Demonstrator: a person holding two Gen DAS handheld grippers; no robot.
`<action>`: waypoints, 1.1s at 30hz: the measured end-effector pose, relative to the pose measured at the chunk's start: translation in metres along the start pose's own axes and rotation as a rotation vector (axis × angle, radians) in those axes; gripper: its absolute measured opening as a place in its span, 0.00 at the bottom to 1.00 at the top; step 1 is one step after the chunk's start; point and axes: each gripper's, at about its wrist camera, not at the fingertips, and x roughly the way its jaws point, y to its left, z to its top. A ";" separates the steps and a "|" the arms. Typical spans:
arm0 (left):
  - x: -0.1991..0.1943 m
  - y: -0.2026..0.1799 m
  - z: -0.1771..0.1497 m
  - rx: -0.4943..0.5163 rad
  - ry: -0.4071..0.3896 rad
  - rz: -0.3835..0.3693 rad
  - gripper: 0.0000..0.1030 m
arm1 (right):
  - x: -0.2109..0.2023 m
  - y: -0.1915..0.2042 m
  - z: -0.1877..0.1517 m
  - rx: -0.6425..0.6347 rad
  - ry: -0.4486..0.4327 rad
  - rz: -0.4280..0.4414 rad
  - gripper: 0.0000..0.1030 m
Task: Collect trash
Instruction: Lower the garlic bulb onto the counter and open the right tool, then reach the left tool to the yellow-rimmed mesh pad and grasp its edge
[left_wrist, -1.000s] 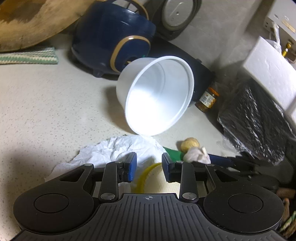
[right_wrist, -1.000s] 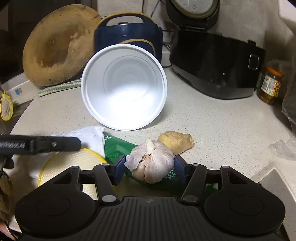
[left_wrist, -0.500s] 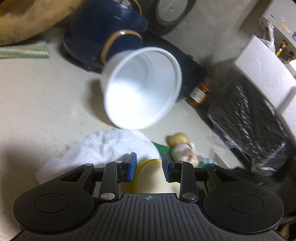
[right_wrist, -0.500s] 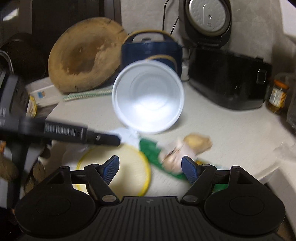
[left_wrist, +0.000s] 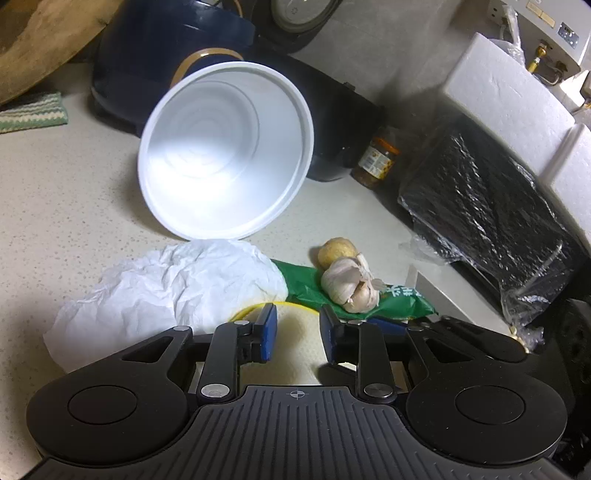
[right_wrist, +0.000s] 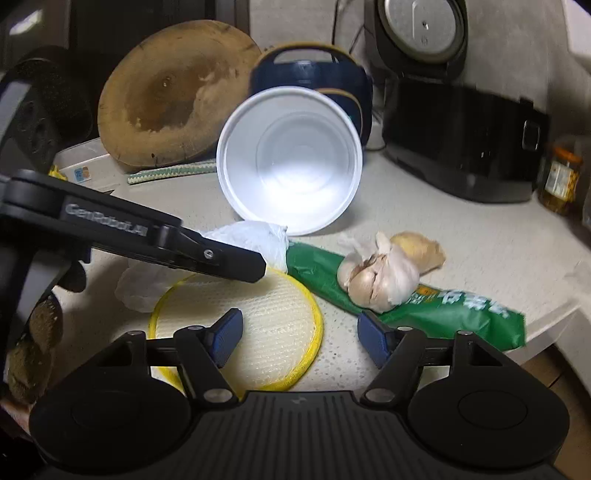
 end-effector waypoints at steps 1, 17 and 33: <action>0.000 0.000 0.000 -0.001 -0.003 0.003 0.28 | -0.004 0.003 0.000 -0.016 -0.009 -0.003 0.67; -0.015 0.013 0.006 -0.045 -0.054 0.031 0.28 | -0.013 0.016 -0.006 -0.034 0.049 0.071 0.70; -0.009 0.037 0.007 -0.199 0.011 -0.087 0.29 | -0.012 0.001 -0.010 0.007 0.013 0.025 0.71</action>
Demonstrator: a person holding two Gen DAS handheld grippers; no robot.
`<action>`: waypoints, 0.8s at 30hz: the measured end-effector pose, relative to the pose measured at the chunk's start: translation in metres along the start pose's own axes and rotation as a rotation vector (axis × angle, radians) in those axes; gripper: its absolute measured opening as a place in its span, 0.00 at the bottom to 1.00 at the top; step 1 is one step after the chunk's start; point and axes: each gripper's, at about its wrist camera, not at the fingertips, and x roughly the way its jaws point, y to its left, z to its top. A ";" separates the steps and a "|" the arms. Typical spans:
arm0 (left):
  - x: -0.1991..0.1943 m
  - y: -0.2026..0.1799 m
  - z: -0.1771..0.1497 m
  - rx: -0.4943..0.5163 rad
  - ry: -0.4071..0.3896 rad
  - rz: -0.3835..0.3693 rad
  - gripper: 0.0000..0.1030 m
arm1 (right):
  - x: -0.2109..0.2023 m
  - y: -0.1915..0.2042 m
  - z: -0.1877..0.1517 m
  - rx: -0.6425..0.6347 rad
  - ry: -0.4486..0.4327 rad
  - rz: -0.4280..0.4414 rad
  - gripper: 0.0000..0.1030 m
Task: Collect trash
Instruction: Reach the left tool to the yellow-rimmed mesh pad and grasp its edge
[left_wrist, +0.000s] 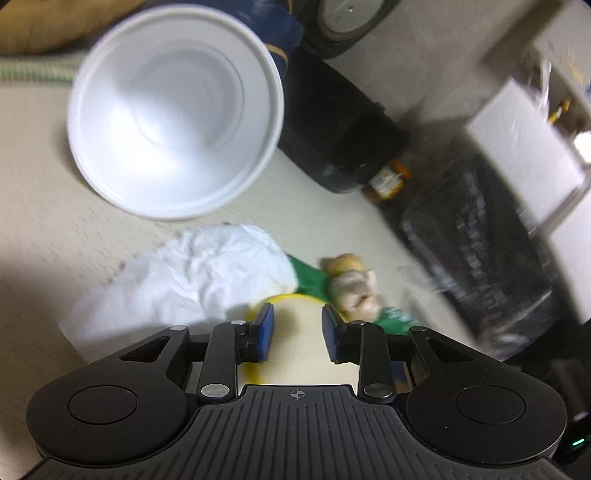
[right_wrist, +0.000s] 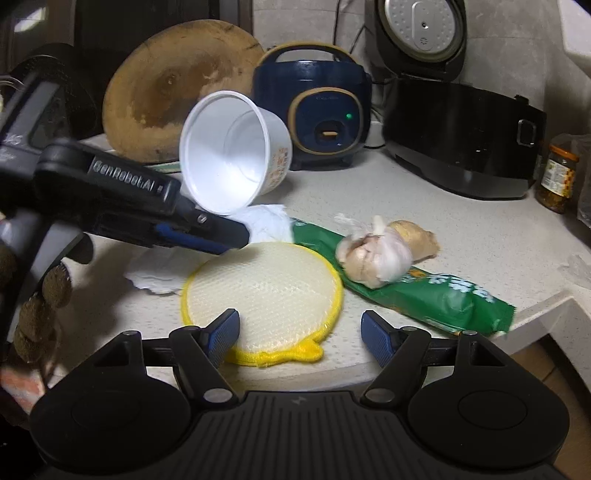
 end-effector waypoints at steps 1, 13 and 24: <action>0.001 0.001 0.000 -0.011 0.008 -0.011 0.29 | 0.000 0.002 0.000 0.004 0.002 0.019 0.71; -0.002 -0.004 0.002 0.085 -0.103 0.247 0.22 | 0.014 0.000 0.008 0.115 0.020 0.080 0.75; -0.002 0.007 0.004 -0.049 -0.049 0.000 0.35 | 0.015 -0.001 0.008 0.084 0.008 0.066 0.65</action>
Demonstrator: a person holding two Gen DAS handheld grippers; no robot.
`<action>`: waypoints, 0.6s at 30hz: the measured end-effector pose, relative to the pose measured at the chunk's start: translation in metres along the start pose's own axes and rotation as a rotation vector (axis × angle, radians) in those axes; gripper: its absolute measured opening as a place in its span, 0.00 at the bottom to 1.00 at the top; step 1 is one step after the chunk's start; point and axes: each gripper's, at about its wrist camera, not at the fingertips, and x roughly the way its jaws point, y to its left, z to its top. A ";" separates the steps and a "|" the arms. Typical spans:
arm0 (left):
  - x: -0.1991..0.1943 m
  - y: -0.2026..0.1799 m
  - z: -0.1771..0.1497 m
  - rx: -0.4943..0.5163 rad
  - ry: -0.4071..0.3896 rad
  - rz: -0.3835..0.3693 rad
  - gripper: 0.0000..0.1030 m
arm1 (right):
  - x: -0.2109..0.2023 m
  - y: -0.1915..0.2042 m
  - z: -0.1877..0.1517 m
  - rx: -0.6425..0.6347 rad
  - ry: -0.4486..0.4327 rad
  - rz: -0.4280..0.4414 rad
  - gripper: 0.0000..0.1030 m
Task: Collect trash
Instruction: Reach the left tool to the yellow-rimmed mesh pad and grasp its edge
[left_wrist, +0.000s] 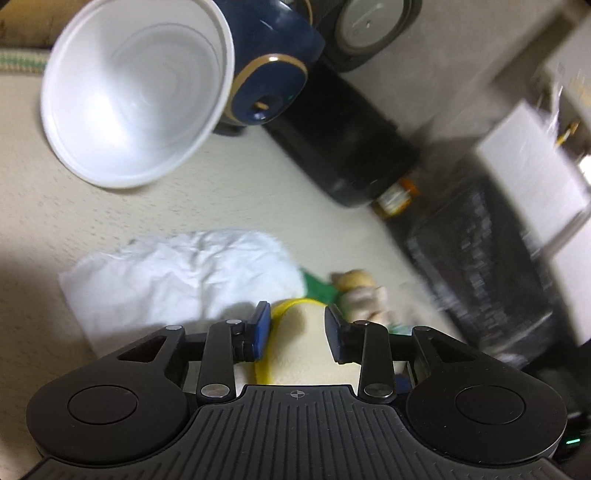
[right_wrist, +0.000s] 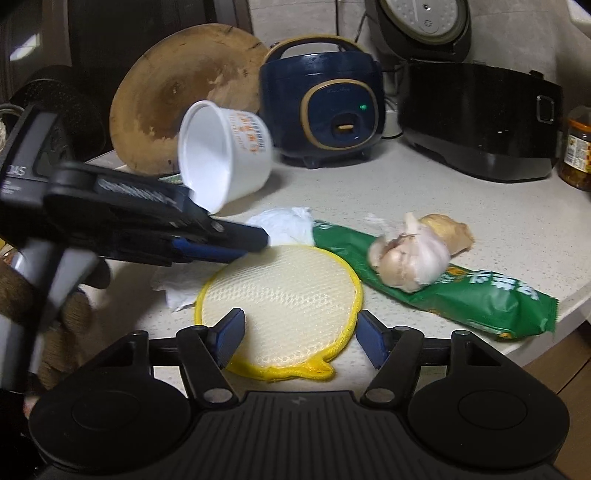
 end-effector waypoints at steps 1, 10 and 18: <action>-0.001 0.001 0.001 -0.013 -0.003 -0.024 0.35 | -0.001 -0.003 0.000 0.008 -0.004 -0.002 0.65; 0.005 -0.001 -0.001 0.002 0.021 -0.013 0.40 | 0.000 -0.009 -0.003 0.039 -0.033 0.011 0.61; 0.016 -0.010 -0.009 0.125 0.041 0.128 0.40 | -0.004 -0.013 -0.005 0.051 -0.052 0.029 0.51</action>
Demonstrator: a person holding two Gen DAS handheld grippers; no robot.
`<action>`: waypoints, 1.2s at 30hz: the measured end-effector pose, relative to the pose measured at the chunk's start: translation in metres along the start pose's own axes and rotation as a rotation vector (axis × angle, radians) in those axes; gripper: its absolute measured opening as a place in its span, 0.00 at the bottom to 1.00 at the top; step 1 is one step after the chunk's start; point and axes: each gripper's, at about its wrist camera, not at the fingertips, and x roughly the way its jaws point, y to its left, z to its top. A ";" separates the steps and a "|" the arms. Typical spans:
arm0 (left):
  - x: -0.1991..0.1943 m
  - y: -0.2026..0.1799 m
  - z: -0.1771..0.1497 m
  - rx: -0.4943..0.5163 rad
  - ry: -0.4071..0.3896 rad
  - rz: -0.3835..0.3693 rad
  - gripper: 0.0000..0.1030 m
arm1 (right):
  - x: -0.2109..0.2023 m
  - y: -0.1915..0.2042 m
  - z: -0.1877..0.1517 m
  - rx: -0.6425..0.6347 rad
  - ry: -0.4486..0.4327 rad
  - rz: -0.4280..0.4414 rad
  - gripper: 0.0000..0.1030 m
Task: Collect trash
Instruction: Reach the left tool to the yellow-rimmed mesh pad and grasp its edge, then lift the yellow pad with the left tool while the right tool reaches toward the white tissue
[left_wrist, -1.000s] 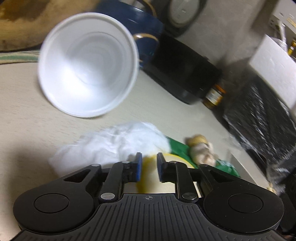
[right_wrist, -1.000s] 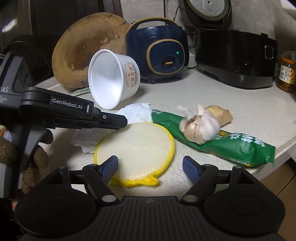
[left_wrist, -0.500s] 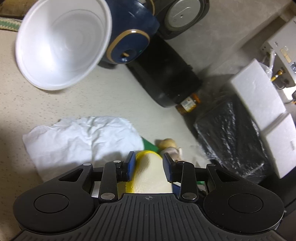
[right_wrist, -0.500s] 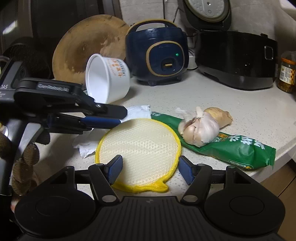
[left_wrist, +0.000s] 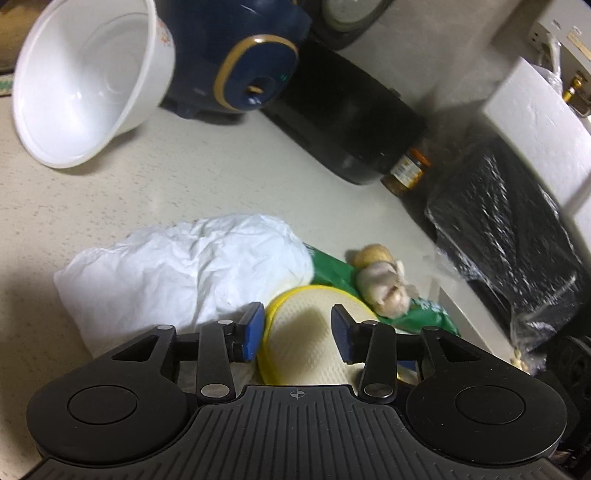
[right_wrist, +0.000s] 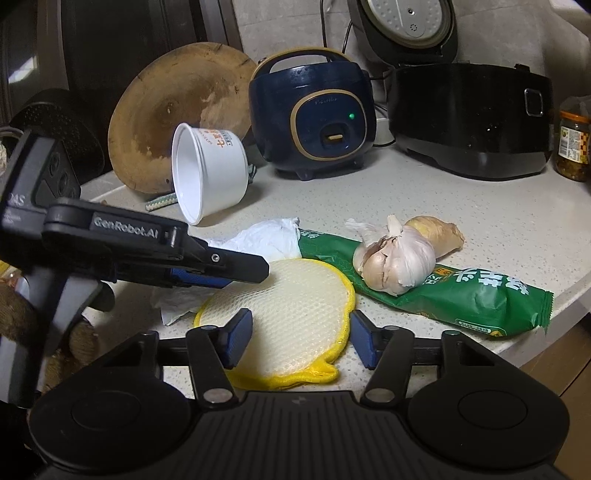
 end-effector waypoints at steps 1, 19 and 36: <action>0.000 0.003 0.001 -0.009 -0.002 0.006 0.35 | -0.003 -0.001 0.001 0.006 -0.007 0.009 0.47; -0.010 -0.007 0.003 -0.050 0.012 -0.284 0.39 | -0.015 -0.007 -0.007 0.010 -0.015 0.006 0.48; -0.030 0.010 0.008 -0.127 -0.111 -0.160 0.19 | -0.029 0.008 0.002 -0.059 -0.112 -0.107 0.58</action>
